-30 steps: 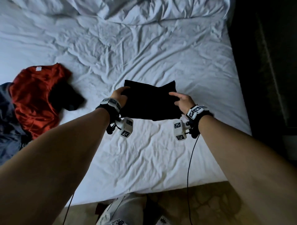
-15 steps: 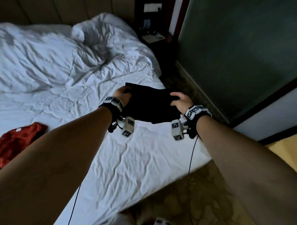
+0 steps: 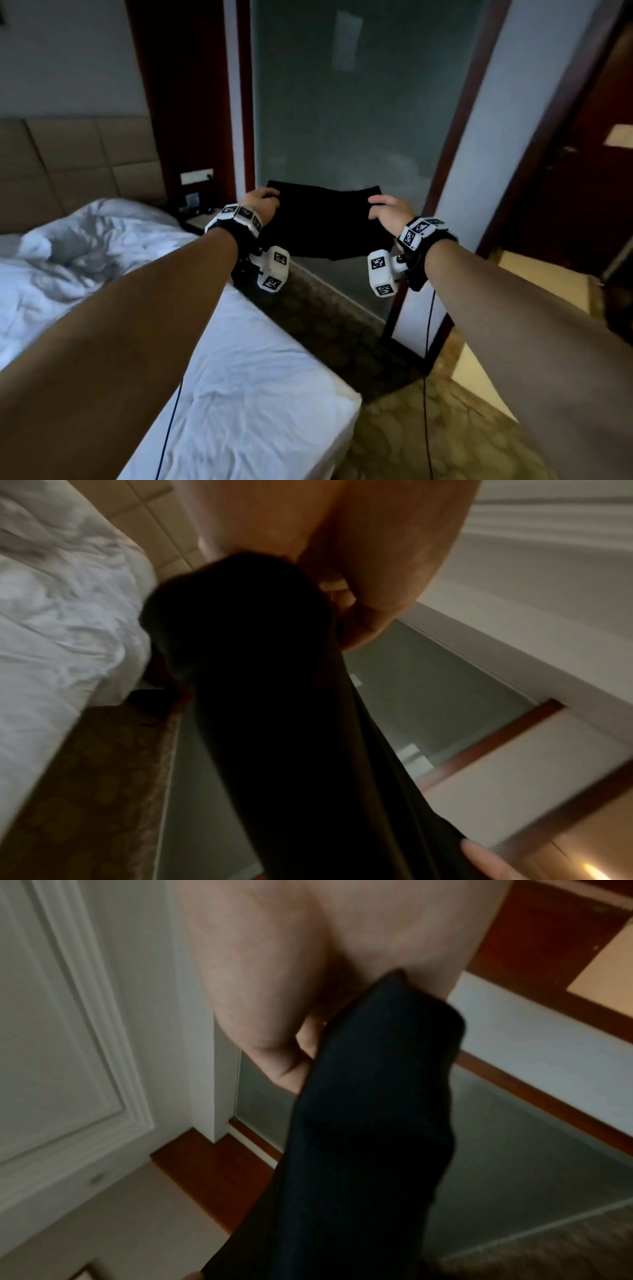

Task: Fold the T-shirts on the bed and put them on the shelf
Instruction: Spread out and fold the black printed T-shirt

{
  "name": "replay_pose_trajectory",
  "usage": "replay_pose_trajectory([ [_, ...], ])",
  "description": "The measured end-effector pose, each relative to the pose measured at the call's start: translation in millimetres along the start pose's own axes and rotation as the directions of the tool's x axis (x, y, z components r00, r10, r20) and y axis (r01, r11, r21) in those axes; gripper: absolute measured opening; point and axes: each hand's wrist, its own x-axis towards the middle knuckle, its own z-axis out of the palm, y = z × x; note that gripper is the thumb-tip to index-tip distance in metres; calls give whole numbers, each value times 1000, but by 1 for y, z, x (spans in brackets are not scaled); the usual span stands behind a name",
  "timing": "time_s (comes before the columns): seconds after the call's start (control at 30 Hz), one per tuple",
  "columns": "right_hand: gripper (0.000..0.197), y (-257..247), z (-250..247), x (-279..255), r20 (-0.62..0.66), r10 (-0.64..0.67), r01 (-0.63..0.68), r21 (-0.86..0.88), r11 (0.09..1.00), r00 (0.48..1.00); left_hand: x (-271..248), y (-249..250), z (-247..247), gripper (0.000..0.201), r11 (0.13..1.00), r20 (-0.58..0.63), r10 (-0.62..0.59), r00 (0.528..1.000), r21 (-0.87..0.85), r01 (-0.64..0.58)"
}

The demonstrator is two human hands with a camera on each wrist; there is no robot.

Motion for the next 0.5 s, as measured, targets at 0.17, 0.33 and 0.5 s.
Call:
replay_pose_trajectory([
  [0.17, 43, -13, -98, 18, -151, -3, -5, -53, 999, 989, 21, 90, 69, 30, 994, 109, 108, 988, -18, -107],
  [0.33, 41, -10, -179, 47, -304, 24, -38, -38, 999, 952, 48, 157, 147, 34, 979, 205, 196, 959, -91, -181],
  [0.5, 42, -4, -254, 89, -391, 64, -78, -21, 997, 918, 88, 213, 228, 32, 958, 295, 265, 918, -186, -217],
])
